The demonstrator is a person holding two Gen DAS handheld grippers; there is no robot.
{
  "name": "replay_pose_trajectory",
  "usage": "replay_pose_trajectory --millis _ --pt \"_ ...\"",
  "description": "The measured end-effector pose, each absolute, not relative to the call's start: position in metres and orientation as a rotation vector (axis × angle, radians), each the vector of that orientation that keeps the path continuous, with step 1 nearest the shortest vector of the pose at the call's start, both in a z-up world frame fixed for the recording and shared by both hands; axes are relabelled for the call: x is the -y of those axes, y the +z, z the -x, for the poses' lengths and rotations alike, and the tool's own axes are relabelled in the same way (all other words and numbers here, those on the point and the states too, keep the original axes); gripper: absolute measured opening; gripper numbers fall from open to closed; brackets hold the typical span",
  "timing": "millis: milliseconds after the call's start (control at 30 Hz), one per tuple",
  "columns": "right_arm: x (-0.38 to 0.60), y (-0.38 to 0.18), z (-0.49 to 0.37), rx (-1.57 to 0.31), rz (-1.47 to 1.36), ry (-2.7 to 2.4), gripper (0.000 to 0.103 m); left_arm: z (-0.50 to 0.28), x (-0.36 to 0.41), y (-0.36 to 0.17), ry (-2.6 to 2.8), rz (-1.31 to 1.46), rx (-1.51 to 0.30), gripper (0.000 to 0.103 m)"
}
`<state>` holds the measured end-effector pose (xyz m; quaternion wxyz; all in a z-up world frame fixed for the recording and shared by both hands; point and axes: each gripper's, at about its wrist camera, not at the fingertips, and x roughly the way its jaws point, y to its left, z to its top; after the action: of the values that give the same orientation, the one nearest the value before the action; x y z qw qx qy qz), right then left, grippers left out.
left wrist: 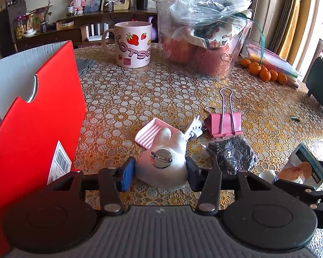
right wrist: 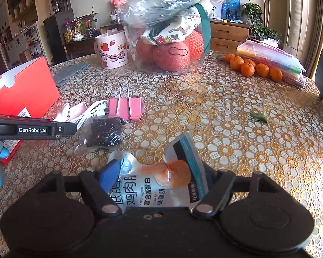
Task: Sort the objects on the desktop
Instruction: 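Reach the left tool to the white plush bunny while the right tool reaches the white snack pouch, then close the left tool on the bunny while the right tool grasps the snack pouch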
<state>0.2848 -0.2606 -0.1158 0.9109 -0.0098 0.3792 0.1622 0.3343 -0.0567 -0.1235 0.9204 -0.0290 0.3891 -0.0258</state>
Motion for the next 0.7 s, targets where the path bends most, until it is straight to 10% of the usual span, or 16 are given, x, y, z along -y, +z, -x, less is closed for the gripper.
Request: replay_pose_trajectory --millis 700 --pt "0.259 -0.097 -0.223 -0.791 0.035 0.316 0.066 -0.258 0.067 -0.1 -0.212 0.036 -0.845 0.048"
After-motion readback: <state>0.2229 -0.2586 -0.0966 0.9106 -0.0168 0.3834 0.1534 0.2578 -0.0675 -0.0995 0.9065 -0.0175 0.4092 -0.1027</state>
